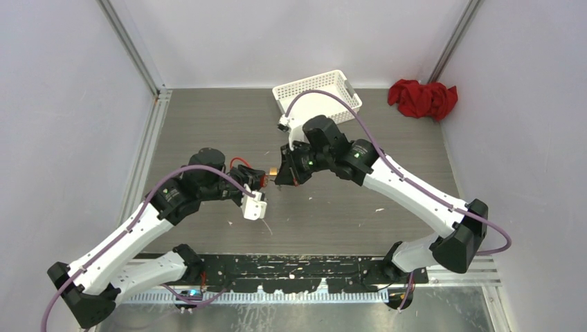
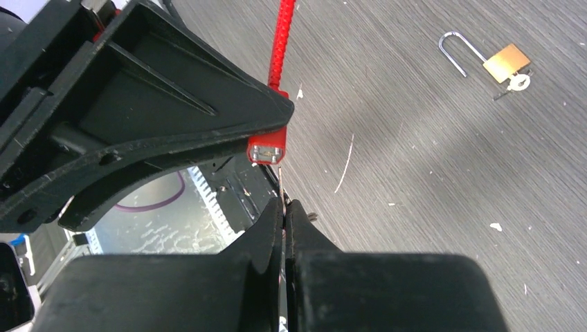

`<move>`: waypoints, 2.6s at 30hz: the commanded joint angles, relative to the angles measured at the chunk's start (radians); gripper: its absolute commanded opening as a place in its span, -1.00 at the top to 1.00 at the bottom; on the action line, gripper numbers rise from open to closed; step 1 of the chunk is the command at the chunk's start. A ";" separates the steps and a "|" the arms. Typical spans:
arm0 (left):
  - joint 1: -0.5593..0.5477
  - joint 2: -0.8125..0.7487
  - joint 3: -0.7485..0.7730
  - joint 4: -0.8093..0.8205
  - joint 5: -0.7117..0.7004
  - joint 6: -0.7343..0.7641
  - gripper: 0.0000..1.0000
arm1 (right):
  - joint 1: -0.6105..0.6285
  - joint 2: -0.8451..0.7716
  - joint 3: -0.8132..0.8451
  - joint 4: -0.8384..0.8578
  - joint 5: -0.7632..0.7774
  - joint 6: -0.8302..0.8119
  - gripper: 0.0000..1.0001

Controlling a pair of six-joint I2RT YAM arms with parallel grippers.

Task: Unlock with the key

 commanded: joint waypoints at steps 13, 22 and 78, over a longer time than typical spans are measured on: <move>0.001 -0.014 0.034 0.070 -0.008 -0.014 1.00 | 0.015 0.052 0.077 0.084 -0.011 0.011 0.99; 0.001 -0.011 0.033 0.065 -0.015 -0.005 1.00 | 0.015 0.028 0.059 0.083 -0.013 0.010 0.99; -0.016 -0.063 -0.001 0.109 0.062 0.148 1.00 | 0.020 0.031 -0.010 0.222 0.023 0.129 0.99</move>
